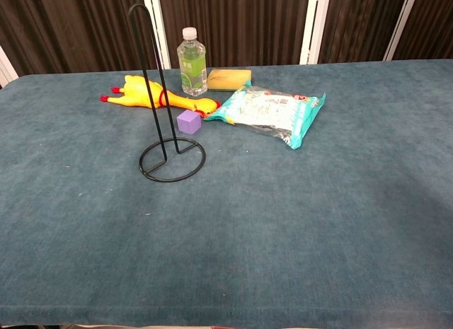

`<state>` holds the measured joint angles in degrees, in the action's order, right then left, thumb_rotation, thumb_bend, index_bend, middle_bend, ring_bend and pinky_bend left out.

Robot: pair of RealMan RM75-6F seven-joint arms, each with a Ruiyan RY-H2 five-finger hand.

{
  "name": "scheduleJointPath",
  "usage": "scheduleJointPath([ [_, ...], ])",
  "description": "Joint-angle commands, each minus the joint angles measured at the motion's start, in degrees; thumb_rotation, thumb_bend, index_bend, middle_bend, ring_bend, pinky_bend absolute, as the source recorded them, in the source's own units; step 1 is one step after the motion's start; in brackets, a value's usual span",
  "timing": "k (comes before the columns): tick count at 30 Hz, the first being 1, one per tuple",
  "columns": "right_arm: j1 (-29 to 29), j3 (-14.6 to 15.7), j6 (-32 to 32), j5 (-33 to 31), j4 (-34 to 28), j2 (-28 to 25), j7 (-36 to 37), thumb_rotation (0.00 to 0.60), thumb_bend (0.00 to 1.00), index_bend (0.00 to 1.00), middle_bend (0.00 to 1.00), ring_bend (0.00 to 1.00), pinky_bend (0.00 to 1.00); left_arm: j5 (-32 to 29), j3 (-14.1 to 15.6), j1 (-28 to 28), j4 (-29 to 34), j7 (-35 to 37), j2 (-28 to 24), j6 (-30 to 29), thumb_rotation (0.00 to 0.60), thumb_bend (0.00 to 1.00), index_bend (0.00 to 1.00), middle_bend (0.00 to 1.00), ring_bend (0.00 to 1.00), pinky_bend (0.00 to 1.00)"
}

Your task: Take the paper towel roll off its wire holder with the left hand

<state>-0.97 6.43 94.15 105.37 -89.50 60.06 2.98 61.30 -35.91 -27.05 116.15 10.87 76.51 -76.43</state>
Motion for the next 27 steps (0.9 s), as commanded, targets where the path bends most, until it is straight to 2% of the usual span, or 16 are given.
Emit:
scheduleJointPath([
  [1,-0.1,0.0,0.1,0.0,0.1,0.1,-0.2,0.600,0.03,0.00,0.00,0.00,0.00,0.2,3.0,3.2,-6.1,3.2,-3.4,1.8,0.600,0.82,0.76,0.85,0.94,1.00],
  [4,0.0,0.0,-0.2,0.1,-0.1,0.3,-0.9,0.600,0.03,0.00,0.00,0.00,0.00,1.7,6.6,4.8,-13.0,7.3,-3.0,3.4,0.600,0.82,0.76,0.85,0.94,1.00],
  [6,0.0,0.0,-0.5,0.1,-0.4,0.5,-1.5,0.600,0.03,0.00,0.00,0.00,0.00,1.6,7.9,5.4,-16.2,11.3,-2.1,4.9,0.600,0.82,0.76,0.85,0.94,1.00],
  [10,0.1,0.0,-0.8,0.3,-0.9,0.8,-2.5,0.600,0.03,0.00,0.00,0.00,0.00,4.5,12.4,5.5,-23.6,16.4,1.6,7.1,0.600,0.82,0.76,0.85,0.93,1.00],
  [14,0.4,-0.1,-2.1,0.0,-1.3,1.1,-3.7,0.600,0.03,0.00,0.00,0.00,0.00,10.0,18.2,5.8,-31.5,14.8,7.8,4.5,0.600,0.82,0.74,0.82,0.91,1.00],
  [16,0.5,-0.1,-2.2,0.0,-1.4,1.2,-4.1,0.600,0.03,0.00,0.00,0.00,0.00,11.9,19.8,5.0,-37.7,14.3,11.9,3.8,0.600,0.81,0.72,0.78,0.87,1.00],
  [18,0.3,-0.1,-1.8,0.0,-1.4,1.2,-4.2,0.600,0.03,0.00,0.00,0.00,0.00,12.6,21.0,4.7,-40.2,15.8,13.8,4.6,0.600,0.78,0.68,0.70,0.77,0.94],
  [19,0.3,-0.2,-1.7,-0.1,-1.3,1.2,-4.1,0.600,0.03,0.00,0.00,0.00,0.00,12.5,21.3,4.5,-41.1,16.9,14.5,5.4,0.600,0.73,0.65,0.64,0.69,0.86],
  [24,0.4,-0.2,-2.0,-0.3,-1.3,1.2,-3.9,0.600,0.03,0.00,0.00,0.00,0.00,13.2,21.5,3.6,-45.1,14.3,18.2,4.1,0.600,0.56,0.55,0.54,0.56,0.60],
  [25,0.3,-0.1,-1.9,-0.3,-1.4,1.1,-3.8,0.600,0.03,0.00,0.00,0.00,0.00,12.8,21.5,3.3,-45.5,14.1,18.7,4.8,0.600,0.53,0.49,0.48,0.50,0.53],
  [27,0.3,0.0,-1.6,0.0,-1.3,0.9,-3.3,0.600,0.03,0.00,0.00,0.00,0.00,12.1,21.2,2.9,-45.2,13.6,19.1,5.8,0.600,0.48,0.29,0.31,0.34,0.36],
])
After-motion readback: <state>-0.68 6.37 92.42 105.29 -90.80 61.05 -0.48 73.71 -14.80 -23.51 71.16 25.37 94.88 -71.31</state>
